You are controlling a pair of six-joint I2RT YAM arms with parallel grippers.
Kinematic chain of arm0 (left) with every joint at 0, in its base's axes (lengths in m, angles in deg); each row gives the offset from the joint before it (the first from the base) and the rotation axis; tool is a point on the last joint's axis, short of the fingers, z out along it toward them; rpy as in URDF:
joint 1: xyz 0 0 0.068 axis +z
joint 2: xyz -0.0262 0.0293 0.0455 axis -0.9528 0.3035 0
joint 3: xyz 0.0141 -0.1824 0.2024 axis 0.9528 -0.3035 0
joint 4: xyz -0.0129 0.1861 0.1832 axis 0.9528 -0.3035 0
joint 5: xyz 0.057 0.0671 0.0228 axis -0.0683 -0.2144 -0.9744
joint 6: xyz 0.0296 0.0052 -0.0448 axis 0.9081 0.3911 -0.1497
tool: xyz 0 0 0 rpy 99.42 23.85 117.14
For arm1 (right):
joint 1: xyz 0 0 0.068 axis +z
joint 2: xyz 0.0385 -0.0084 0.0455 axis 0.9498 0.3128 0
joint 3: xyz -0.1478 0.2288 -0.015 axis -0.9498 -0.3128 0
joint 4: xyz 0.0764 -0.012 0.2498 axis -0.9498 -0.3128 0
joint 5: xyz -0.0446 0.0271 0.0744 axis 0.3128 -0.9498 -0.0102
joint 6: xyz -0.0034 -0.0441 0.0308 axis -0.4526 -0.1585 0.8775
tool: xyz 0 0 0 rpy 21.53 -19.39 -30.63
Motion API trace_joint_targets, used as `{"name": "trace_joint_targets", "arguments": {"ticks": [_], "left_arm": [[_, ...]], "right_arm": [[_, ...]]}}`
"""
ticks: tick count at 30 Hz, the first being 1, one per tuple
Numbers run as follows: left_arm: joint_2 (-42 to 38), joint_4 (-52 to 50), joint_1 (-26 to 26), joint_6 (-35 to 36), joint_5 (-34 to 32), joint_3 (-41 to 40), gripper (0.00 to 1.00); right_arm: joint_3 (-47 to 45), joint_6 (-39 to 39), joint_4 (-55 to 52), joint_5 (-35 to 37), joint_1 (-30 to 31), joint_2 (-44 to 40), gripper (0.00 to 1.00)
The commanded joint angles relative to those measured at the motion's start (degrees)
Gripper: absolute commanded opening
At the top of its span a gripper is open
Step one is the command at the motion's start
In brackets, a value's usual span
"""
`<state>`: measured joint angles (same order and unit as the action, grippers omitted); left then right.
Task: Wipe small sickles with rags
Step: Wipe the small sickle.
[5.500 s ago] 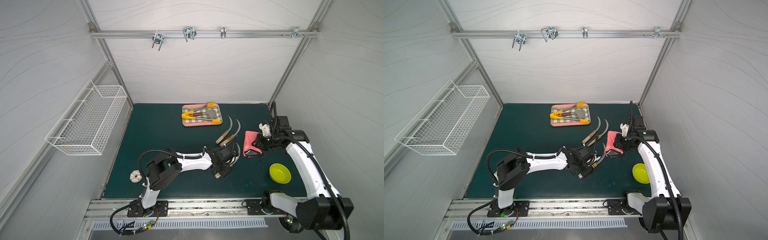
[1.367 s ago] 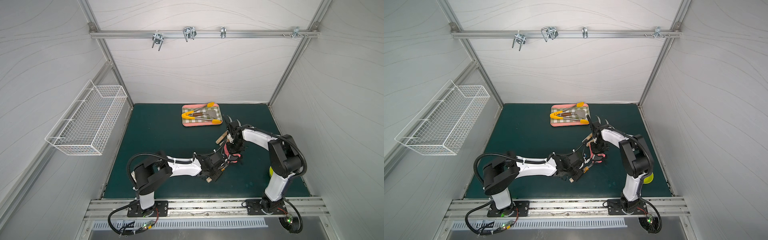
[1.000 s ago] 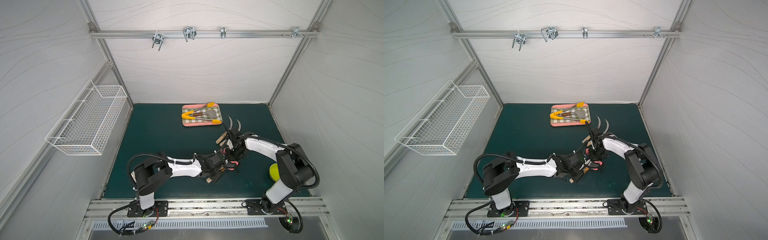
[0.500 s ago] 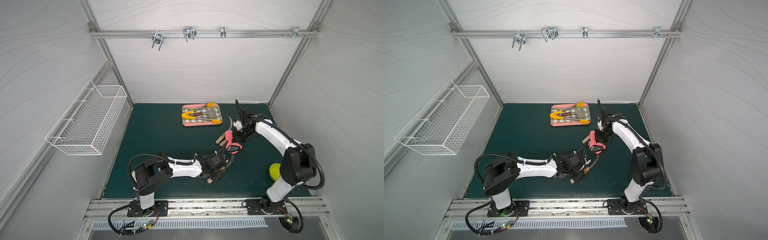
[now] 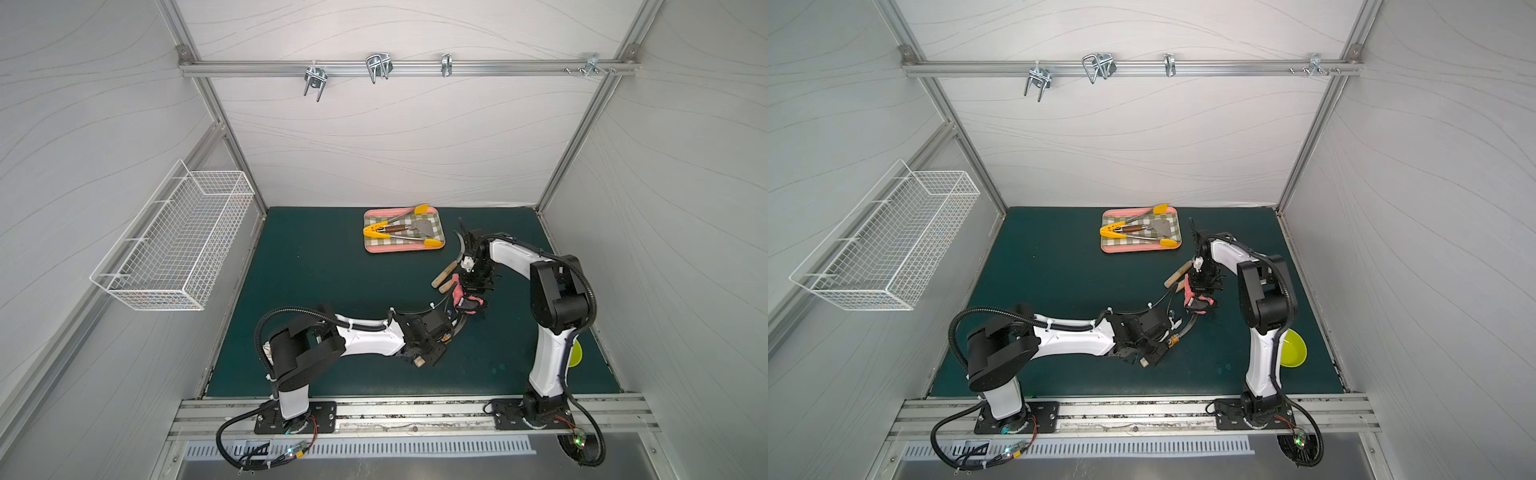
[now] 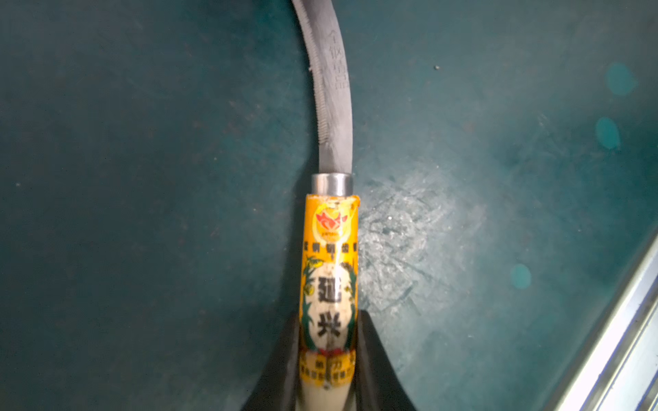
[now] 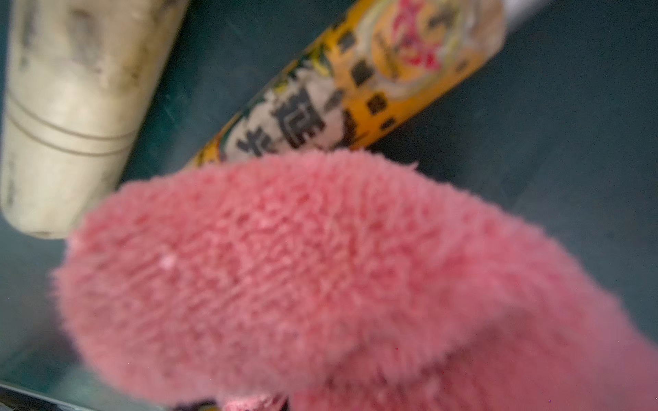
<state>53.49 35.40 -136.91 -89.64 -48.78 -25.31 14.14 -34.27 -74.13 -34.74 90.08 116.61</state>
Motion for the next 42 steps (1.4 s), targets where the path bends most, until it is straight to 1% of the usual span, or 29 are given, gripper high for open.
{"name": "trace_joint_targets", "arguments": {"ticks": [1,9,15,18,23,26,27,28,30,32,35,38,42], "left_arm": [[2.3,-0.6,-0.2,-1.0,-2.3,1.8,0.0],[2.2,0.5,-0.2,-1.8,-4.3,1.7,0.0],[1.0,0.7,-0.2,-1.7,-5.6,0.1,0.0],[0.1,0.6,-0.2,-1.6,-5.9,-0.5,0.0],[-0.4,-1.4,-0.2,-1.3,-5.9,0.0,0.0],[-0.4,-3.1,-0.3,-1.2,-5.9,0.7,0.0],[-0.5,-3.5,-0.2,-1.2,-5.8,1.0,0.01],[-0.5,-4.2,-0.2,-1.0,-5.6,1.4,0.07],[-0.3,-5.6,-0.2,-0.7,-5.0,2.4,0.23],[0.1,-7.6,-0.2,-0.1,-4.9,3.9,0.31],[1.0,-11.0,-0.2,1.0,-4.7,6.7,0.36],[2.7,-14.5,-0.2,1.7,-4.7,9.9,0.38],[6.1,-18.6,0.0,3.1,-4.4,14.8,0.4]], "right_arm": [[-5.9,1.3,-3.9,2.5,1.2,-0.4,0.06],[-18.0,9.3,-0.3,0.1,6.9,-7.9,0.07],[-26.0,18.3,3.8,-5.0,13.5,-15.9,0.08],[-28.3,21.0,6.6,-6.4,14.6,-18.9,0.08],[-26.2,21.6,8.1,-6.8,13.3,-22.2,0.07],[-24.5,21.3,9.9,-9.2,10.9,-24.7,0.07],[-23.6,20.9,10.2,-10.0,9.7,-25.7,0.07],[-22.7,20.5,10.3,-10.4,8.9,-26.7,0.07],[-20.1,19.0,9.4,-10.8,6.4,-28.7,0.07],[-17.2,17.3,7.7,-10.8,4.2,-30.2,0.07],[-13.8,14.0,5.3,-12.3,0.6,-31.4,0.07],[-12.5,11.4,3.8,-14.3,-2.7,-32.1,0.08],[-13.9,9.4,3.3,-14.7,-3.9,-34.2,0.08]]}}
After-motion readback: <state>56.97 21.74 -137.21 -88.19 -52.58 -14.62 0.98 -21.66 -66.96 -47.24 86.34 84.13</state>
